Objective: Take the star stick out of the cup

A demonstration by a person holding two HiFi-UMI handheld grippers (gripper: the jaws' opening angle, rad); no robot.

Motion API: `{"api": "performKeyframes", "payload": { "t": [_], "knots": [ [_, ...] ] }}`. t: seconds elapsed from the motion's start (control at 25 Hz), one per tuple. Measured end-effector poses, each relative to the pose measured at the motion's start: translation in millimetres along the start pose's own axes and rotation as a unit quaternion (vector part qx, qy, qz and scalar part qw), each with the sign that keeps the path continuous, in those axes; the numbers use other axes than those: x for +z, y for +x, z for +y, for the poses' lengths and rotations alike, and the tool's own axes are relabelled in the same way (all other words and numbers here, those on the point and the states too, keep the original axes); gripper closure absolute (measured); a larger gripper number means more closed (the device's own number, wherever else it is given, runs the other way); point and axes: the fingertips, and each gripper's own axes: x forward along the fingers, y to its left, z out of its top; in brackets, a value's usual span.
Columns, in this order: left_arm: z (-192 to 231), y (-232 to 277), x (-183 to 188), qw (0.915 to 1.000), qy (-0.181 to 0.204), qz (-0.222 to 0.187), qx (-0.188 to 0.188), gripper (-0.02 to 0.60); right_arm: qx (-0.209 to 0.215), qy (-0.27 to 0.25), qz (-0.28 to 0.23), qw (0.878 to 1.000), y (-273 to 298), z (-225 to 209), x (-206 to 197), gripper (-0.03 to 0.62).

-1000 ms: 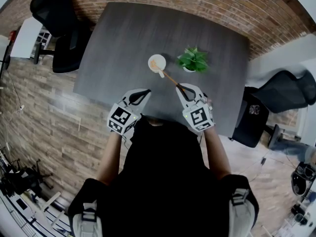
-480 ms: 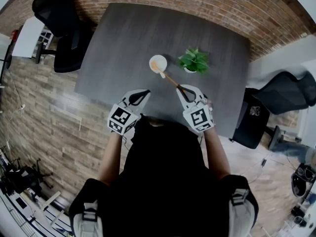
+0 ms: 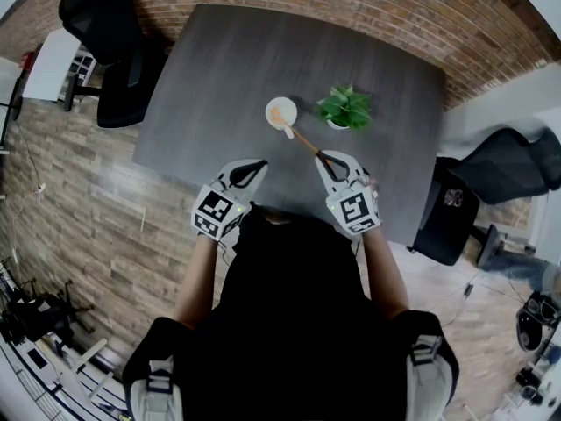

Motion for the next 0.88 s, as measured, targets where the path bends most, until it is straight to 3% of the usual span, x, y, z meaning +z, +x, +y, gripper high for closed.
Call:
{"api": "performKeyframes", "payload": {
  "t": [0.88],
  "knots": [
    [0.7, 4.8, 1.7, 1.0, 0.002, 0.001, -0.007, 0.58, -0.006, 0.002, 0.007, 1.0, 1.4, -3.8, -6.7, 0.582]
  ]
}}
